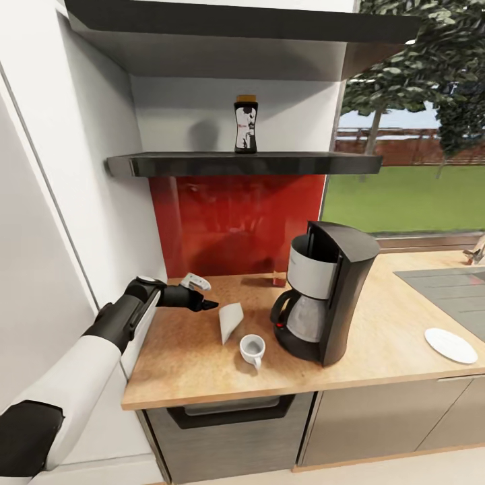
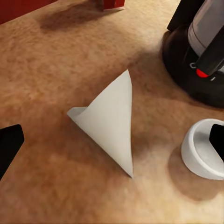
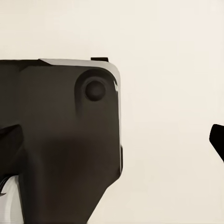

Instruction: Set up a coffee station on the kitchen countertop: keep the coffee maker on the countertop, move the bottle of coffee from the kitchen shelf to the counter next to the coffee maker, place a paper coffee filter on top of the coffee maker, put the saucer next to the coffee maker with the coffee cup on the saucer, and place the electric kettle next to the coffee maker.

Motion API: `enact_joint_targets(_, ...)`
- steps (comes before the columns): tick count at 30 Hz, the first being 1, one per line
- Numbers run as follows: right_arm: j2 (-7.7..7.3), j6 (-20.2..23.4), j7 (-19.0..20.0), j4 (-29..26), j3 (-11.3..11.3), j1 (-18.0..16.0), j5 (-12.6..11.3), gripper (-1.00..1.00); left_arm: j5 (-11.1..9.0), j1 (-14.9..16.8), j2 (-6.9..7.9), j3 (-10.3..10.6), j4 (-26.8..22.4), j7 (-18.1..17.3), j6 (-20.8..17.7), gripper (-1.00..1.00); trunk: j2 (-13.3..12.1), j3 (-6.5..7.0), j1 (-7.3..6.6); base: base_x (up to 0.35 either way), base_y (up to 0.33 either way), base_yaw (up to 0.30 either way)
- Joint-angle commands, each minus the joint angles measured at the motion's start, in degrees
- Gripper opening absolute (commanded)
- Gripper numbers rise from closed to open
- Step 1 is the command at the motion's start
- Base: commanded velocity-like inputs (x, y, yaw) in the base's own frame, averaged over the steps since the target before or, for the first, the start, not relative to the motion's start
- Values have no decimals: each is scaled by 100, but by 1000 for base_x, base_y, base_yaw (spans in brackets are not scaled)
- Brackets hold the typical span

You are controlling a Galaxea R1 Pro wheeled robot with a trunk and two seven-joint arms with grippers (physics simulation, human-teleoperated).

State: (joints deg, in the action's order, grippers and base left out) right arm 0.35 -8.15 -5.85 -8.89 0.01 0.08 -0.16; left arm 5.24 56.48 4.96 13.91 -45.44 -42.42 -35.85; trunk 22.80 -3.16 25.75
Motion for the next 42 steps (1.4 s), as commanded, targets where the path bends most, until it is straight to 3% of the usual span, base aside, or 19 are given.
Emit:
enact_joint_targets(1, 1, -7, -19, 15, 3, 1, -2, 100, 55, 5, 1, 5, -9, -39, -5, 100, 12, -12, 4, 7, 0, 0)
enact_joint_targets(12, -7, -12, -15, 564, 8, 1, 9, 100, 60, 4, -4, 6, -9, -39, -3, 100, 12, -12, 4, 157, 0, 0)
enact_joint_targets(42, 0, -12, -22, 582, 8, 1, 7, 100, 31, -23, -13, -29, 47, -81, 23, 100, 12, -12, 4, 109, 0, 0)
